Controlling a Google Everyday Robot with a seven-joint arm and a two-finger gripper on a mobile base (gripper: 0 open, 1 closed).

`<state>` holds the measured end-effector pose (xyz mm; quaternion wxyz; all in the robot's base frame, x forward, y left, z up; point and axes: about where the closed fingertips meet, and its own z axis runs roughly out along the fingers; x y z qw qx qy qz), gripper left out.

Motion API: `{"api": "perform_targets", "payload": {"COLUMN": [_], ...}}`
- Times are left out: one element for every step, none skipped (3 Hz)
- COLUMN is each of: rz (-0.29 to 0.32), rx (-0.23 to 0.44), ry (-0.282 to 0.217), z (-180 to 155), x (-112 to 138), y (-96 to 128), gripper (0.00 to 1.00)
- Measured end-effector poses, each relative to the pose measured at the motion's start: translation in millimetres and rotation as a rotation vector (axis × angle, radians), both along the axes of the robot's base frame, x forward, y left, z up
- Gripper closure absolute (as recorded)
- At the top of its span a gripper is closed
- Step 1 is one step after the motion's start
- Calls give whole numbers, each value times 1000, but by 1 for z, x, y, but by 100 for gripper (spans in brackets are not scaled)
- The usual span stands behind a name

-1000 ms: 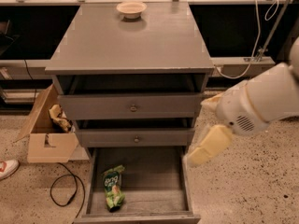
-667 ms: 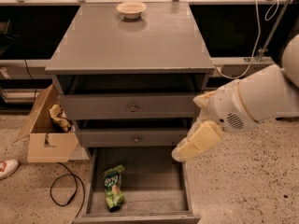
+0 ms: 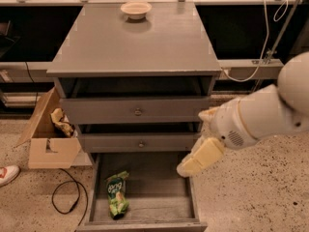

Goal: Pick green rice chip bag from bottom drawer and place on counter

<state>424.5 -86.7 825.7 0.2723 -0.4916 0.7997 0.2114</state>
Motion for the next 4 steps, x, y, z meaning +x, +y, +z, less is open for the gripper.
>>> {"api": "perform_targets", "payload": {"rz": [15, 20, -21, -19], "rx": [-20, -38, 31, 29], "ry": [36, 58, 63, 60], "z": [-86, -176, -259, -257], "x": [-3, 4, 28, 28], "y": [8, 15, 25, 25], "gripper": [0, 0, 0, 0]}}
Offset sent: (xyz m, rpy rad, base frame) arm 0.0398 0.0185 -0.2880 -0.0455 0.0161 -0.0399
